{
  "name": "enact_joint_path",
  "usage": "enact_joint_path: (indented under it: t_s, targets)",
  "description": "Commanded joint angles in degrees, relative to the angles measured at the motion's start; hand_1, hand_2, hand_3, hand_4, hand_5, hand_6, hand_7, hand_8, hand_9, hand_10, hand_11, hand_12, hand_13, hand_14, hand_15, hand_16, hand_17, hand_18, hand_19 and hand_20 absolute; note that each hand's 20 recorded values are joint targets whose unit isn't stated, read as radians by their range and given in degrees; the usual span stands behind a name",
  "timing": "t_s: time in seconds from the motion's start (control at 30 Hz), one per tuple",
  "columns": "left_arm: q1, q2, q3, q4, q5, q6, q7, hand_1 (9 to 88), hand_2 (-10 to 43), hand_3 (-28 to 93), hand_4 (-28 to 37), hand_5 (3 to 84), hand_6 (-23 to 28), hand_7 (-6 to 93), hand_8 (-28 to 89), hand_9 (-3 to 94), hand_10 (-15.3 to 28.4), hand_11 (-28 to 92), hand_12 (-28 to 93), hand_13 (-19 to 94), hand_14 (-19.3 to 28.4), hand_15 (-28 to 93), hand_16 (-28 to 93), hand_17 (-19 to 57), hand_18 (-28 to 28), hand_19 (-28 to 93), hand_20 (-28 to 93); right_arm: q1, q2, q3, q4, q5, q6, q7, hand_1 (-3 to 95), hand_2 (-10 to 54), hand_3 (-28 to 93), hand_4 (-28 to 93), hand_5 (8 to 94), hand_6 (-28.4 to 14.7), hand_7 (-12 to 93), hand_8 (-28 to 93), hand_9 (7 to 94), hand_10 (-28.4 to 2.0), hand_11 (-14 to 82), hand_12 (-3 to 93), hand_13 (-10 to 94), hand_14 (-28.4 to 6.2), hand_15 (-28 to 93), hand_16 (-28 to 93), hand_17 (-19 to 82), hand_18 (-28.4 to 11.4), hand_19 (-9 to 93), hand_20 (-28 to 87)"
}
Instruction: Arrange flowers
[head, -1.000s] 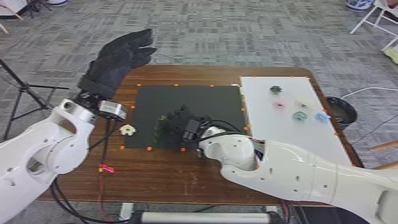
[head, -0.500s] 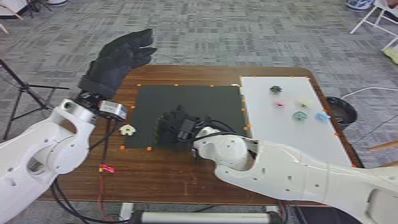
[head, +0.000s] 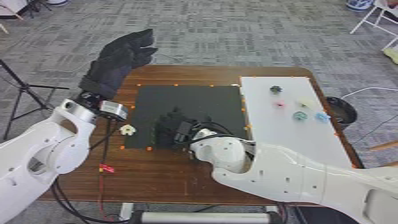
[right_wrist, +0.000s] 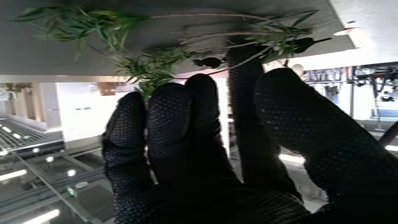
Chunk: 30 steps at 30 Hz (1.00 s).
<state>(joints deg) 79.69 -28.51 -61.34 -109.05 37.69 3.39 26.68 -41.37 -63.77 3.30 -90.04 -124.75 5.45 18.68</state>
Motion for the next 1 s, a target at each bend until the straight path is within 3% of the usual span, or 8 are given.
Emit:
enact_joint_path:
  t_s: [0.03,1.0]
  targets:
    - [-1.5,-0.77,0.98,0.39,0.05,-0.1,0.07,25.0,-2.5,68,-25.5,29.2,2.6,18.1,-8,22.2,10.7,18,20,18,13.1,27,7,-9.9,19.9,37,14,0.4,-2.6,-0.1,0.0,-0.6,0.6,0.3,25.8,7.8,93,-10,55.5,3.4,23,-16,35.7,-17.1,61.0,55.3,34,-16.4,85,37,14,-20.0,76,56]
    - [1.4,-0.63,-1.53,-0.16,-0.03,0.22,0.05,25.2,-2.5,68,-25.5,29.2,2.6,18.0,-8,22.2,10.6,18,20,18,13.1,27,7,-9.9,19.9,37,14,-1.2,3.9,0.0,-2.3,0.0,-2.0,1.1,26.0,7.0,93,-11,55.6,3.1,23,-15,36.6,-17.0,60.7,55.0,35,-16.3,85,37,14,-20.2,75,56]
